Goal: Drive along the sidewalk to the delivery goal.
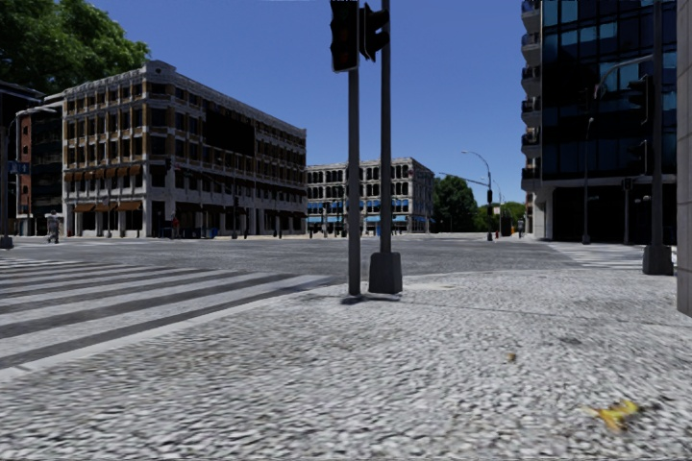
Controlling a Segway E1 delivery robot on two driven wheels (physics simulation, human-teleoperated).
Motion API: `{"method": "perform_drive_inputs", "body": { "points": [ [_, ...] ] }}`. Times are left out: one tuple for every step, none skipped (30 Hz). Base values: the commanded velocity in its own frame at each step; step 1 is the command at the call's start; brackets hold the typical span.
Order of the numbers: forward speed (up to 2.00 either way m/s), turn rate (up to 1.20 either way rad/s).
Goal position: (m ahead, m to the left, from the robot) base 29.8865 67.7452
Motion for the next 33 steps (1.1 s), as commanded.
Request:
{"method": "perform_drive_inputs", "body": {
  "points": [
    [2.00, 0.65],
    [2.00, 0.67],
    [2.00, 0.67],
    [2.00, 0.68],
    [2.00, 0.68],
    [2.00, 0.68],
    [2.00, 0.68],
    [2.00, 0.68],
    [2.00, 0.68],
    [2.00, 0.68],
    [2.00, 0.68],
    [2.00, 0.68],
    [2.00, 0.68],
    [2.00, 0.68],
    [2.00, 0.68],
    [2.00, 0.68],
    [2.00, 0.68],
    [2.00, 0.68],
    [2.00, 0.68],
    [2.00, 0.68],
    [2.00, 0.68],
    [2.00, 0.68],
    [2.00, 0.68],
    [2.00, 0.68],
    [2.00, 0.68],
    [2.00, 0.68],
    [2.00, 0.68],
    [2.00, 0.68],
    [1.97, 0.68],
    [1.97, 0.68],
    [1.91, 0.68],
    [1.83, 0.68],
    [1.77, 0.68]
  ]
}}
